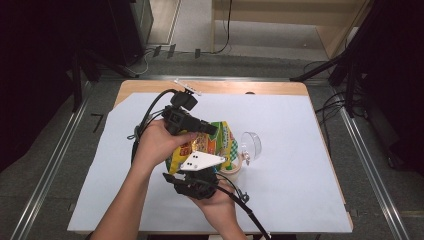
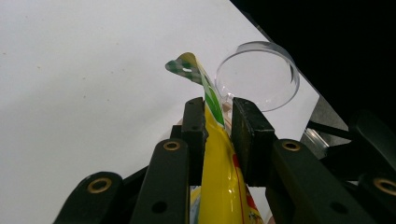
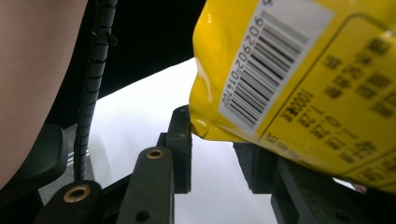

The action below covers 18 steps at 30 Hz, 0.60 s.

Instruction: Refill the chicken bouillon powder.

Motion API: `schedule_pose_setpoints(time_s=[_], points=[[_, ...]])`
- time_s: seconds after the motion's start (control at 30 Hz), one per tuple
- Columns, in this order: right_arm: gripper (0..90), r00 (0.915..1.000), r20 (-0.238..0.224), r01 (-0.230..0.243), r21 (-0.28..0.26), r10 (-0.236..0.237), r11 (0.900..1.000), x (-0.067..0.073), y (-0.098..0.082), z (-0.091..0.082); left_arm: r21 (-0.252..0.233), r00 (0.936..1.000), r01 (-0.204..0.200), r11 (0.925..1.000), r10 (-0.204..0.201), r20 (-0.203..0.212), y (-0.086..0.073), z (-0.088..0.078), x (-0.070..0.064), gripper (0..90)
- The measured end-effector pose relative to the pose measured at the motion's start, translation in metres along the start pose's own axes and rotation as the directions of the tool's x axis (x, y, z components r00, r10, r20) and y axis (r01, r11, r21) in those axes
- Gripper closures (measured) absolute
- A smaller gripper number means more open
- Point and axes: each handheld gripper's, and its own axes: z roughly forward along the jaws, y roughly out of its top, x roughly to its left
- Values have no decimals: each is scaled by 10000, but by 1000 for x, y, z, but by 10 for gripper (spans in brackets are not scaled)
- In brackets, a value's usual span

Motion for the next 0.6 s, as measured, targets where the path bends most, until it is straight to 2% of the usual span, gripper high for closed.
schedule_pose_setpoints(time_s=[0.23,0.6], points=[[691,10000,52,-41,-4,41,10000,-1,2,4,-47,9998,-100,9999,99,-177,0,-2,-3,761],[691,9998,174,-29,5,29,10000,-2,1,4,-55,9997,-163,9999,162,-179,1,-1,-5,762]])
